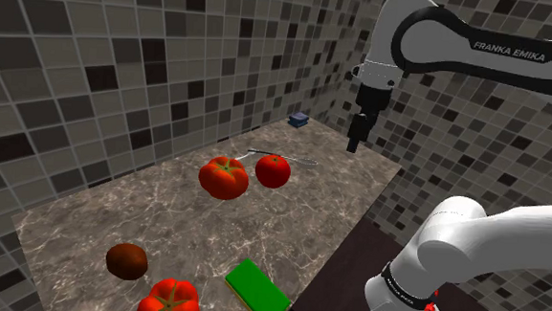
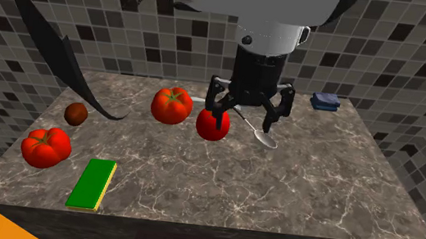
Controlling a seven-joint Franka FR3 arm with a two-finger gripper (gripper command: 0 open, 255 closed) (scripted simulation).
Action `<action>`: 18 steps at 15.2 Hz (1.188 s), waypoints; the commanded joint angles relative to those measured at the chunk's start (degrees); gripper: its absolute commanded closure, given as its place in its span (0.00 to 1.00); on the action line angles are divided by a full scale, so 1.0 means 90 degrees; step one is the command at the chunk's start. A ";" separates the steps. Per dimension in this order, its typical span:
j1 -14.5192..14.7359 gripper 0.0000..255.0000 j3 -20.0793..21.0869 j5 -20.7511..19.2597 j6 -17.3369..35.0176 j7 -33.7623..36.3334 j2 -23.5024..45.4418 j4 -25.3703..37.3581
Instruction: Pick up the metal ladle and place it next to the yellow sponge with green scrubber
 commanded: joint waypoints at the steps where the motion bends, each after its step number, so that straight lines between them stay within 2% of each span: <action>1: 0.0000 0.00 0.0000 0.0000 0.0000 0.0000 0.0000 0.0000; 10: 0.0203 0.00 -0.0740 -0.0397 0.2197 -0.1700 0.1295 -0.0437; 18: 0.0497 0.00 -0.1295 -0.0248 0.3958 -0.3262 0.3020 -0.0082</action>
